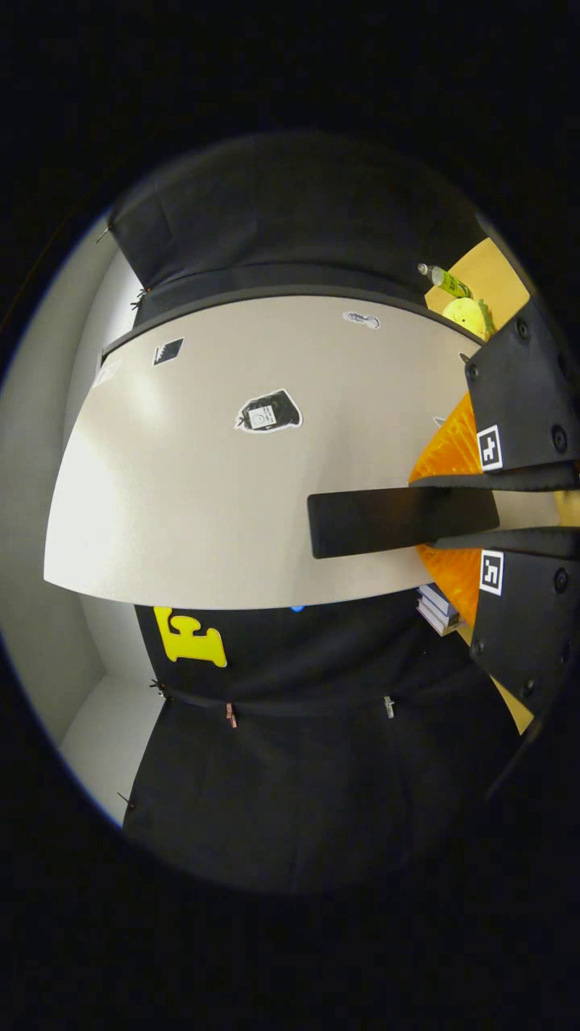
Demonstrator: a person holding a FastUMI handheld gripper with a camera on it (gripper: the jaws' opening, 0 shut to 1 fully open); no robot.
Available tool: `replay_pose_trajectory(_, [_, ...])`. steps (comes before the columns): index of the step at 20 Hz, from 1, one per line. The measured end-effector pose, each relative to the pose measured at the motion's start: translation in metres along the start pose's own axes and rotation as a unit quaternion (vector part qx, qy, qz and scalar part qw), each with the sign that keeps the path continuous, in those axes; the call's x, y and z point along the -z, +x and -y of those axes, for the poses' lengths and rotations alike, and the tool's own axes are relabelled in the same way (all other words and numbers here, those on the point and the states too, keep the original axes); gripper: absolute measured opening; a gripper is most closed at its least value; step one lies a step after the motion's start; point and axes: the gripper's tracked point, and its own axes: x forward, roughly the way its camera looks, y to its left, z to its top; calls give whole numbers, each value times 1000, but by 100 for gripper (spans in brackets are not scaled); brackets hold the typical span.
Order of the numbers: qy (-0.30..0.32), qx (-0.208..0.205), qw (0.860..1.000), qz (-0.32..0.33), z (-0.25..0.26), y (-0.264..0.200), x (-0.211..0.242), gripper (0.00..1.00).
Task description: Open the shoe cabinet door, grab the shoes and put them into the shoe cabinet, then close the shoe cabinet door.
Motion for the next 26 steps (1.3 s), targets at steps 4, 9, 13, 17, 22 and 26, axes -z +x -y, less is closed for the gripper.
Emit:
replay_pose_trajectory(4, [-4,-8,1000,-10,24,-32,-3,21])
replay_pose_trajectory(9, [-15,9,1000,-13,64,-67,-7,21])
replay_pose_trajectory(13, [-25,23,999,-20,102,-95,-12,20])
replay_pose_trajectory(17, [-28,50,998,-22,143,-112,-18,19])
replay_pose_trajectory(22, [-32,62,997,-26,188,-131,-21,19])
replay_pose_trajectory(26, [-14,72,997,-21,218,-138,-26,17])
